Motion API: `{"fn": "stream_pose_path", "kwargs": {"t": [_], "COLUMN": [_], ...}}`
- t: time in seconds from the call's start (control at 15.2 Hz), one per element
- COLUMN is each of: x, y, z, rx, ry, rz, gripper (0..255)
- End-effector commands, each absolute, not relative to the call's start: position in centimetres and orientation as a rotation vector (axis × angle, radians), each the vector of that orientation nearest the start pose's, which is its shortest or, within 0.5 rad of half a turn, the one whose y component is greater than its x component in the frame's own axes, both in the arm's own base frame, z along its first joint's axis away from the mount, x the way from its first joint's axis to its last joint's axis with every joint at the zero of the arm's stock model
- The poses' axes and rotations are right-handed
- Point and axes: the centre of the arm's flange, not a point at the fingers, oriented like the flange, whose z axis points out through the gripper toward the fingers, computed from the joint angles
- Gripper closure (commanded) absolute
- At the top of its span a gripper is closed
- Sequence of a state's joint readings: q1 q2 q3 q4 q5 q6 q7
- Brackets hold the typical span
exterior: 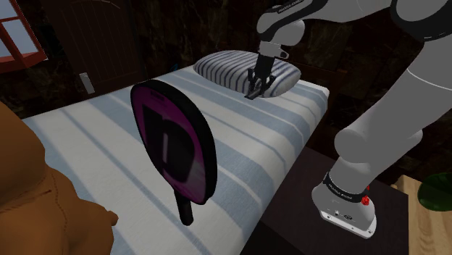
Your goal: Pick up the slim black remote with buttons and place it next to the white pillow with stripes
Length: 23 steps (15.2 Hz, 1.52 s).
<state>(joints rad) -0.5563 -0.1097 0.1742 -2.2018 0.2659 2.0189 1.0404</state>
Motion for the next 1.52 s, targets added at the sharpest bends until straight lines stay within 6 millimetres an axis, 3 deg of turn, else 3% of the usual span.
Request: {"fn": "stream_pose_path", "kwargs": {"t": [0.0,1.12,1.45], "x": [47.2,47.2,47.2], "y": [-17.2,-17.2,-17.2], "z": [41.3,32.3,32.1], "rx": [-2.111,-2.111,-2.111], "ry": [2.065,2.065,2.065], "rz": [0.205,0.205,0.205], "gripper": [255,255,255]}}
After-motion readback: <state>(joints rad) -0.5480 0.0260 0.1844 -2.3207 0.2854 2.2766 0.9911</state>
